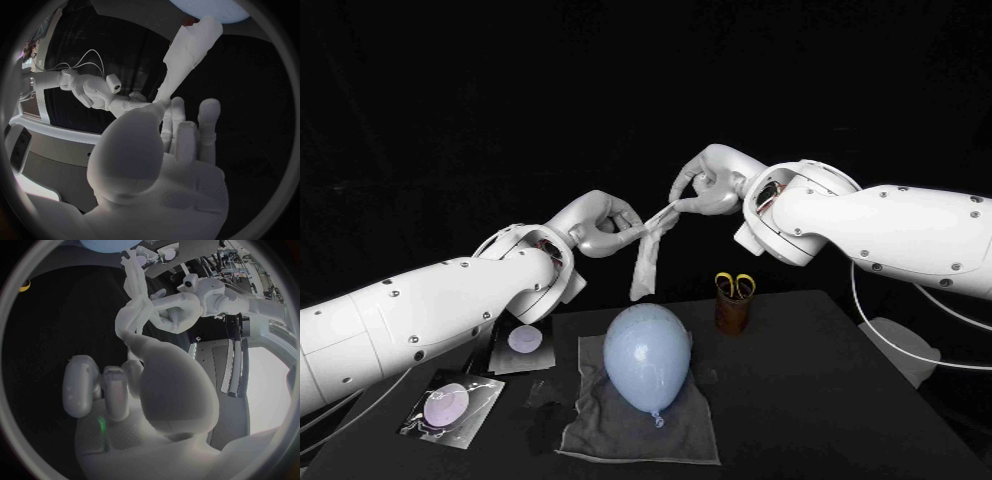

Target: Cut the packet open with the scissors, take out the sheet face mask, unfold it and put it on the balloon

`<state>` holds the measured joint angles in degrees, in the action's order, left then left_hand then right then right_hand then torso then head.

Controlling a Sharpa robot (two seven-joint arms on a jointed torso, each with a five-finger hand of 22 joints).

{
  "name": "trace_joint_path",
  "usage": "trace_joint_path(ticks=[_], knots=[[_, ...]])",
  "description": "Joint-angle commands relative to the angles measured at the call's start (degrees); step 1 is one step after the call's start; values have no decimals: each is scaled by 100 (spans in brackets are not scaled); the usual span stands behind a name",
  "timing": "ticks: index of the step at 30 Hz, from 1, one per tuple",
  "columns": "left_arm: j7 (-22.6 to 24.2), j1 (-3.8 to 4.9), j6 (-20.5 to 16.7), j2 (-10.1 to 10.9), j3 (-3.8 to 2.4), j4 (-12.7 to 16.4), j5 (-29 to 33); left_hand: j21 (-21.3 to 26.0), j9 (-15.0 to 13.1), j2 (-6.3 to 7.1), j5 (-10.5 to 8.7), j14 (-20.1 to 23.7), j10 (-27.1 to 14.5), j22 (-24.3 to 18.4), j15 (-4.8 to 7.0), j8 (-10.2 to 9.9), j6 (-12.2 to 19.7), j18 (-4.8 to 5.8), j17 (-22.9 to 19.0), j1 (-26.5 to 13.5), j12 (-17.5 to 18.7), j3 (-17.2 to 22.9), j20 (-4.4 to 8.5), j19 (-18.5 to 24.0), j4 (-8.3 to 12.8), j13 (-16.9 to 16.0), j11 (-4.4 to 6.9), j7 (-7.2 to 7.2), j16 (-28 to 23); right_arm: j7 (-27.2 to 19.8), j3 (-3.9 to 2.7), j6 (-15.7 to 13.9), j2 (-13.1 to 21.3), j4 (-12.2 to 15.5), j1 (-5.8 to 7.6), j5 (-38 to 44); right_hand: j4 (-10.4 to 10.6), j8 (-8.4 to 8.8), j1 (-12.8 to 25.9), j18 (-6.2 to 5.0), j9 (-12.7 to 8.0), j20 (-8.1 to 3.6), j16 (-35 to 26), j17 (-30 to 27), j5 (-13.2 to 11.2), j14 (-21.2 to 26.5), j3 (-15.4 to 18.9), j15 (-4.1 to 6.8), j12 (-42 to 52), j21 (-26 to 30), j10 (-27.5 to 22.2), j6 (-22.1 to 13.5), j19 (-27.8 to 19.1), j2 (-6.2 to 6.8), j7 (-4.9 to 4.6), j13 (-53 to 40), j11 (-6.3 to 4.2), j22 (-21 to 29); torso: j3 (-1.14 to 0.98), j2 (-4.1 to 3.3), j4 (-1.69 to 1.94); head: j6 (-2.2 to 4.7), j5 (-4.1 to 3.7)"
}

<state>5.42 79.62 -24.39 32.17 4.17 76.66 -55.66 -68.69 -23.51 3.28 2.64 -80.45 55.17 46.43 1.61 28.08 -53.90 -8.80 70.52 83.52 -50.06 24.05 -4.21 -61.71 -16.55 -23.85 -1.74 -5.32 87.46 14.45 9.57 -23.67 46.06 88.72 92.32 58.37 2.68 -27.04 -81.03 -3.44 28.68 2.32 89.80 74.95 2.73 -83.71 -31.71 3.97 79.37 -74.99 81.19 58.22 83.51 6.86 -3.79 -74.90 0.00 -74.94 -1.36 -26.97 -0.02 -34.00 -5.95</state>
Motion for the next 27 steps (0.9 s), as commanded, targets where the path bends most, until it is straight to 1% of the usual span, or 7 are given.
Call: trace_joint_path(ticks=[1, 6, 9, 13, 17, 22, 27], knots=[[-31, 16, 302, -3, -9, -6, -22, 34, 10, -88, 7, 8, -12, -10, -32, -35, 33, 33, -22, -13, 44, -24, -3, 51, -19, 10, -16, -8, -36, -61, -4, 11, -22, -27, 1, 130, 3, -6, 64, 64, 2, 2, 20, 1505, 8, -629, -30, -16, 18, -25, 294, 6, 160, 13, -38, -617, -25, -1134, 1, -4, -2, -7, 0], [13, 20, 336, -5, -9, 0, -25, 57, 27, -154, 8, 22, -27, -46, -43, -62, 60, 24, -36, 20, 81, -20, -20, 80, 0, 29, -24, -16, -38, -61, -4, 34, -65, -62, 0, 132, 3, -6, 64, 64, 2, 2, 20, 1505, 8, -629, -30, -16, 18, -25, 294, 6, 160, 13, -38, -617, -25, -1134, 1, -7, 3, -13, -8], [53, 22, 358, -11, -9, 6, -26, 134, 59, -263, 8, 95, -111, -172, -73, -127, 166, -1, -140, 150, 157, 34, -48, 184, 23, 60, -59, -62, -59, -62, -1, 52, -101, -89, -4, 132, -2, -10, 72, 64, 4, 2, 20, 1505, 8, -629, -38, -16, 15, -25, 293, 5, 160, 14, -37, -615, -25, -1134, 1, -1, 0, -19, 0], [83, 22, 334, -19, -9, 3, -26, 159, 72, -336, 8, 122, -141, -210, -96, -154, 213, -8, -168, 192, 178, 61, -67, 221, 12, 67, -86, -92, -65, -60, 1, 65, -126, -108, -17, 132, -3, -11, 76, 64, 4, 2, 20, 1505, 8, -629, -39, -16, 19, -25, 295, 4, 160, 16, -37, -619, -25, -1134, 1, -2, 4, -17, -3], [97, 23, 247, -22, -9, -4, -26, 163, 73, -351, 8, 135, -149, -214, -103, -155, 220, -10, -182, 233, 176, 75, -76, 228, 28, 64, -88, -95, -68, -54, 6, 92, -147, -131, -35, 134, -3, -11, 76, 64, 4, 2, 20, 1505, 8, -629, -39, -16, 19, -25, 295, 4, 160, 16, -37, -619, -25, -1134, 0, 0, -2, -28, -6], [139, 24, 109, -23, -9, -8, -7, 255, 79, -332, 9, 214, -296, -368, -151, -179, 327, -42, -250, 530, 177, 246, -120, 368, 185, 33, -144, -166, -88, -47, 12, 113, -170, -156, -67, 173, -3, -11, 76, 64, 4, 2, 20, 1505, 8, -629, -39, -16, 19, -25, 295, 4, 160, 16, -37, -619, -25, -1134, -1, -2, -3, -26, -6], [222, 26, -40, -23, -10, -10, 84, 214, 51, -308, 8, 197, -239, -297, -160, -113, 261, -34, -223, 491, 109, 243, -137, 321, 116, -2, -145, -157, -77, -40, 15, 118, -185, -179, -92, 231, -3, -11, 76, 64, 4, 2, 20, 1505, 8, -629, -39, -16, 19, -25, 295, 4, 160, 16, -37, -619, -25, -1134, -2, -4, 0, -30, -19]])
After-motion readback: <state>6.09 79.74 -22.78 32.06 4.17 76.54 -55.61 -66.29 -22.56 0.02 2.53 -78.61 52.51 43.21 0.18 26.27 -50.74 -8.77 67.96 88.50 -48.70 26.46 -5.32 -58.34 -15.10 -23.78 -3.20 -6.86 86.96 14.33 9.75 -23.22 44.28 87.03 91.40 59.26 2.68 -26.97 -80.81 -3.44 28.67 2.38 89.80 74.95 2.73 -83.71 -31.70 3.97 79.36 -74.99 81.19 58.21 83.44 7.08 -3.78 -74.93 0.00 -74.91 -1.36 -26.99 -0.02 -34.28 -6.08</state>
